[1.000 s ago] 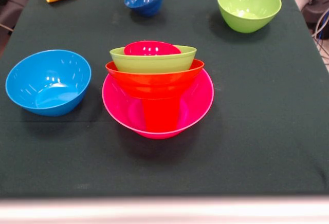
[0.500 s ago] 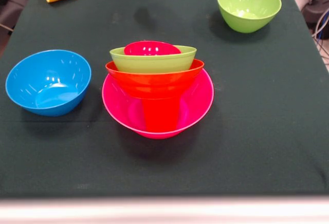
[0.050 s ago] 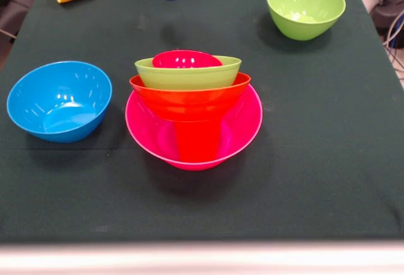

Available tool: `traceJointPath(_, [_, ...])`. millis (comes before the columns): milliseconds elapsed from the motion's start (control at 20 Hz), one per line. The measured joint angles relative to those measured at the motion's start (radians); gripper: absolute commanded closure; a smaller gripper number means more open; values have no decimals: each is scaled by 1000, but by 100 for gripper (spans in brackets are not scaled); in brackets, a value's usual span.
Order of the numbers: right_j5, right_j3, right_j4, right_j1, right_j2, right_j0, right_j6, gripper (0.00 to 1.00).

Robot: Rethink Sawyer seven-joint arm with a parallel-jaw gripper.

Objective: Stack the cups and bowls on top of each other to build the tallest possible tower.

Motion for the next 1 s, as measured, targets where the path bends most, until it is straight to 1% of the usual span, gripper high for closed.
traceJointPath(350, [1,-32,1,-27,12,1,0,100])
traceJointPath(650, [13,-69,21,-58,21,1,0,100])
traceJointPath(1000, [14,-113,29,-60,45,2,0,100])
